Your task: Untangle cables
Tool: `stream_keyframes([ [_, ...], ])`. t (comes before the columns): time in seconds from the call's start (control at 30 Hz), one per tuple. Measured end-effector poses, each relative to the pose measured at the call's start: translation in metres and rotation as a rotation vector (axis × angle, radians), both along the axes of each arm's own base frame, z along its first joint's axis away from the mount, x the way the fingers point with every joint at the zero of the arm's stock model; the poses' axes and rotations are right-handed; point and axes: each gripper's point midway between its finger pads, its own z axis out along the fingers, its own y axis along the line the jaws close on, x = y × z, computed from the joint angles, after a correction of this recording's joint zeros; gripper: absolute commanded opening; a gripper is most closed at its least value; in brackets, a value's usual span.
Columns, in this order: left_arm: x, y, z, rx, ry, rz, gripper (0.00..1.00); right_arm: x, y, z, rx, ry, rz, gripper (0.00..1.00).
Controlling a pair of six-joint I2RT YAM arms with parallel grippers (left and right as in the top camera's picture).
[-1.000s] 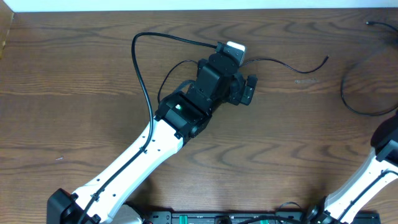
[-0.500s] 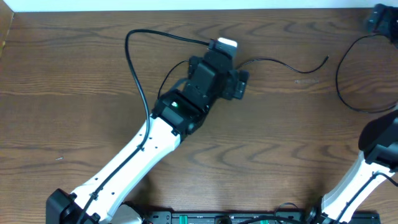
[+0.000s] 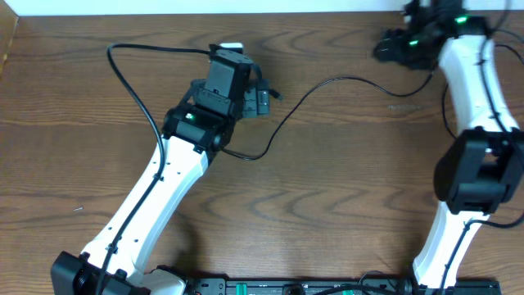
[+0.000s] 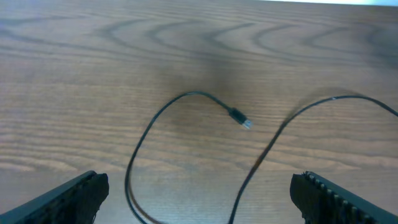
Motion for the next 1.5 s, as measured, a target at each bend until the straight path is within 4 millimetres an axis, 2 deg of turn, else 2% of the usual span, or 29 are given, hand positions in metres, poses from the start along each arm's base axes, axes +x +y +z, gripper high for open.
stream_keyframes([
  [0.03, 0.0, 0.002, 0.0, -0.001, 0.002, 0.007, 1.0, -0.001, 0.012, -0.007, 0.015, 0.011, -0.018, 0.73],
  [0.1, 0.0, 0.004, -0.002, 0.001, 0.009, 0.015, 1.0, -0.001, 0.031, -0.021, 0.035, 0.034, -0.085, 0.6],
  [0.2, -0.003, 0.005, -0.004, 0.001, 0.023, 0.021, 1.0, -0.005, 0.049, -0.041, 0.046, 0.068, -0.214, 0.52],
  [0.47, -0.006, 0.007, -0.007, 0.005, 0.042, 0.026, 1.0, -0.002, 0.087, -0.068, 0.122, 0.037, -0.441, 0.52],
  [0.57, -0.007, 0.007, -0.008, 0.008, 0.046, 0.026, 1.0, -0.009, 0.091, -0.083, 0.125, 0.047, -0.518, 0.51],
  [0.73, -0.007, 0.007, -0.008, 0.008, 0.048, 0.026, 1.0, -0.009, 0.086, -0.091, 0.14, 0.031, -0.579, 0.5],
  [1.0, -0.008, 0.008, -0.009, 0.01, 0.052, 0.026, 1.0, 0.008, 0.087, -0.086, 0.193, -0.039, -0.609, 0.48],
  [1.2, -0.011, 0.009, -0.012, 0.017, 0.068, 0.026, 1.0, 0.012, 0.09, -0.114, 0.19, -0.022, -0.608, 0.48],
  [1.33, -0.011, 0.009, -0.012, 0.017, 0.068, 0.026, 1.0, 0.021, 0.093, -0.111, 0.218, -0.06, -0.603, 0.47],
  [1.4, -0.011, 0.009, -0.012, 0.017, 0.068, 0.026, 1.0, 0.025, 0.094, -0.115, 0.228, -0.07, -0.599, 0.42],
  [1.5, -0.011, 0.009, -0.012, 0.018, 0.069, 0.026, 1.0, 0.031, 0.098, -0.118, 0.25, -0.083, -0.588, 0.21],
])
